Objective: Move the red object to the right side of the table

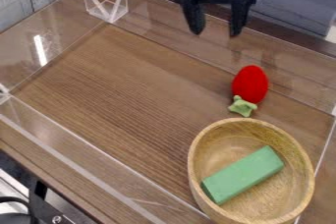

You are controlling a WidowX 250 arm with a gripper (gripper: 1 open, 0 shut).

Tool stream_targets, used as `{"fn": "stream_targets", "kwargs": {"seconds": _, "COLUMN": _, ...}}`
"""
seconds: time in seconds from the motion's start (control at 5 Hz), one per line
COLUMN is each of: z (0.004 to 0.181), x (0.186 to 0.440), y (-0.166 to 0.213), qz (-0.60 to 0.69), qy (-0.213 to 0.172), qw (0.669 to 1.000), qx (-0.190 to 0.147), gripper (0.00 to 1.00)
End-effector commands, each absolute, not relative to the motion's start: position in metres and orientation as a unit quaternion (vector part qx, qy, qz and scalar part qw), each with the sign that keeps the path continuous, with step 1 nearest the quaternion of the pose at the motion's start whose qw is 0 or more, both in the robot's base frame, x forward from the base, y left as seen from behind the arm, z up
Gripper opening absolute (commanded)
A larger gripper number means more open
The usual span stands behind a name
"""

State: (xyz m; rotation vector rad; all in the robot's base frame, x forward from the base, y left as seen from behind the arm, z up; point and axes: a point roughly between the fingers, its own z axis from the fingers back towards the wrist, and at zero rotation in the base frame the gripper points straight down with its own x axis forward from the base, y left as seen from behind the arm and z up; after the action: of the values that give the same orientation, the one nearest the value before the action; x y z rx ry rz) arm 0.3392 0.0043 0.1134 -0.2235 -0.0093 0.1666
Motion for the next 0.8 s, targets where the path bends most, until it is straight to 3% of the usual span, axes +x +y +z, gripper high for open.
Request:
{"fn": "stream_targets", "kwargs": {"seconds": 0.0, "z": 0.131, "x": 0.330, "y": 0.034, "qz": 0.097, "qy": -0.055, "qw": 0.989, "qx": -0.097, "gripper": 1.00}}
{"fn": "stream_targets", "kwargs": {"seconds": 0.2, "z": 0.134, "x": 0.319, "y": 0.063, "qz": 0.130, "qy": -0.082, "qw": 0.985, "qx": -0.081, "gripper": 1.00}}
{"fn": "stream_targets", "kwargs": {"seconds": 0.6, "z": 0.129, "x": 0.315, "y": 0.081, "qz": 0.207, "qy": -0.109, "qw": 0.971, "qx": -0.047, "gripper": 1.00}}
